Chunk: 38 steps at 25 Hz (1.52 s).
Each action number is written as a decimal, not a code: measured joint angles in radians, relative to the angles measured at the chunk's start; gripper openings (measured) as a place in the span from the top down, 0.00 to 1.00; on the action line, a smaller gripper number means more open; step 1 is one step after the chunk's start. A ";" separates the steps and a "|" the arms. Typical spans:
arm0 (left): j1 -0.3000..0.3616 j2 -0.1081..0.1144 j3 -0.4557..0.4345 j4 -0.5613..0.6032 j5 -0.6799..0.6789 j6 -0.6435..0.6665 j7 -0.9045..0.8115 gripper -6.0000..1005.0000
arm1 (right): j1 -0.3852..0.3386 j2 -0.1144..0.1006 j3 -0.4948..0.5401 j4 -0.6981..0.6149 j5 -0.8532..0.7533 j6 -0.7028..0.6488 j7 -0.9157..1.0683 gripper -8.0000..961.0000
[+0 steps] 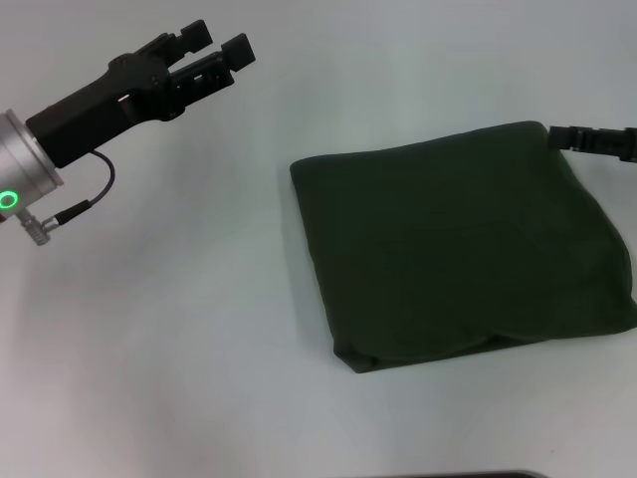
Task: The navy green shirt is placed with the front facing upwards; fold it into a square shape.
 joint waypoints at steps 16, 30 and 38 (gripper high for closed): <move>-0.003 0.000 0.002 0.001 0.002 -0.002 0.002 0.10 | 0.066 0.019 -0.037 0.106 -0.005 0.168 -0.004 0.70; -0.003 0.000 -0.001 0.001 0.002 -0.004 0.002 0.10 | 0.082 0.044 -0.171 0.109 -0.006 0.283 0.003 0.99; -0.006 0.000 0.002 0.001 0.001 -0.022 0.002 0.10 | 0.084 0.046 -0.165 0.107 0.005 0.273 -0.016 0.98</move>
